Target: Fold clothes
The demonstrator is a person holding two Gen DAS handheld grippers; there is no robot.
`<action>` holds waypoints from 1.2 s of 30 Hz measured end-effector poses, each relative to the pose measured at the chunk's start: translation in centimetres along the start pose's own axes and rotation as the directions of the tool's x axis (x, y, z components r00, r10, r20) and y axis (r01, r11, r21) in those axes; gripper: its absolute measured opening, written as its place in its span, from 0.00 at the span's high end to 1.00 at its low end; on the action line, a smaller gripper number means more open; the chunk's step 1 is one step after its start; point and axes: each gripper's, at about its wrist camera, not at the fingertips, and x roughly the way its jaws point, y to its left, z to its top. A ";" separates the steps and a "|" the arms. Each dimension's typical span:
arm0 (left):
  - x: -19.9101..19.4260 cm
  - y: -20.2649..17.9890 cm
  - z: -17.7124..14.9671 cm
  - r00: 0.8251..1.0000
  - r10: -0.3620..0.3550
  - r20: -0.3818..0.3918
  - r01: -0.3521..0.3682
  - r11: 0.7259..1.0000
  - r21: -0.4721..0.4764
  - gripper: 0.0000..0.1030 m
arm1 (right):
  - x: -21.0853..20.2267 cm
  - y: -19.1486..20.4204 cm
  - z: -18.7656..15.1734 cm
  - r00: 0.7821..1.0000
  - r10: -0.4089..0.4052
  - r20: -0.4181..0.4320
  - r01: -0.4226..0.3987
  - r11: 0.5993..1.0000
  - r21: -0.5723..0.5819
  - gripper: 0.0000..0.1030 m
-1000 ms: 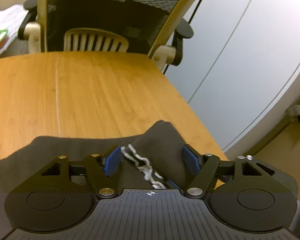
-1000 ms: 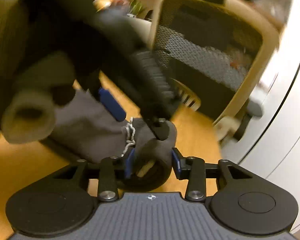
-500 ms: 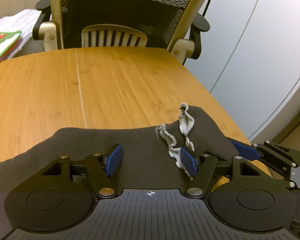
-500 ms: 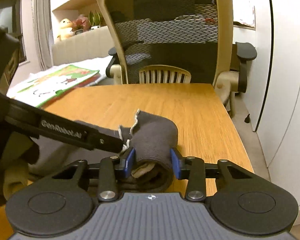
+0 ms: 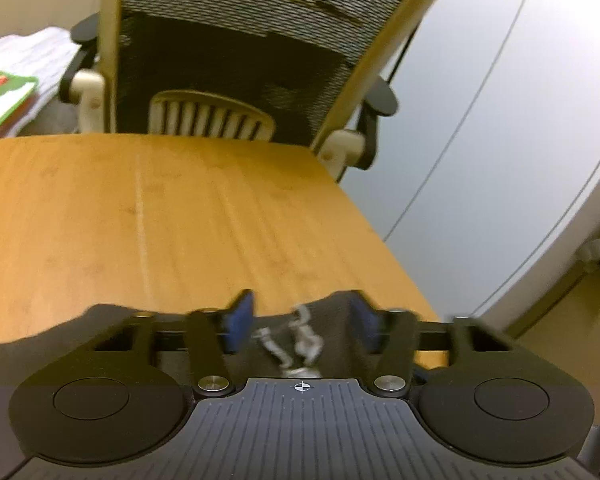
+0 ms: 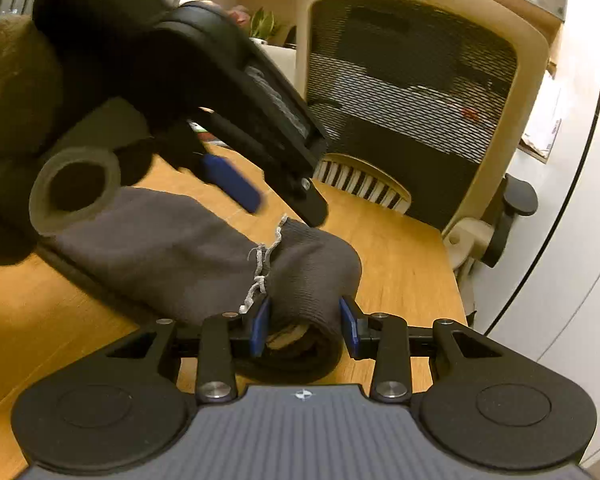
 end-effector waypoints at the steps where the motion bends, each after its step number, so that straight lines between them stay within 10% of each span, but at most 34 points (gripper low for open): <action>1: 0.2 0.0 -0.1 0.999 -0.035 -0.008 0.035 0.999 -0.028 0.61 | 0.0 -0.2 0.0 1.000 0.003 -0.002 -0.003 1.000 0.012 0.64; 10: -2.4 -0.3 0.5 0.985 -0.162 0.065 0.167 0.983 -0.078 0.59 | 0.4 -1.6 -0.2 0.999 0.036 -0.014 -0.034 0.995 0.092 0.63; 18: 3.3 3.3 -1.9 0.976 -0.191 -0.101 0.155 0.945 -0.289 0.54 | 0.7 -3.9 -0.5 0.994 0.103 -0.027 -0.093 0.966 0.241 0.58; 26: 3.7 3.6 -1.5 0.974 -0.201 -0.100 0.163 0.939 -0.304 0.55 | 2.2 -9.2 -2.2 0.975 0.222 0.023 -0.174 0.691 0.702 0.47; 28: 3.7 3.7 -1.3 0.976 -0.195 -0.094 0.159 0.940 -0.303 0.57 | 3.2 -9.2 -2.4 0.969 0.246 -0.003 -0.164 0.656 0.737 0.60; 36: -0.1 2.3 -0.1 0.999 -0.042 -0.026 0.038 0.991 -0.127 0.35 | 1.9 -0.6 1.6 0.998 0.003 -0.064 0.009 0.981 0.196 0.65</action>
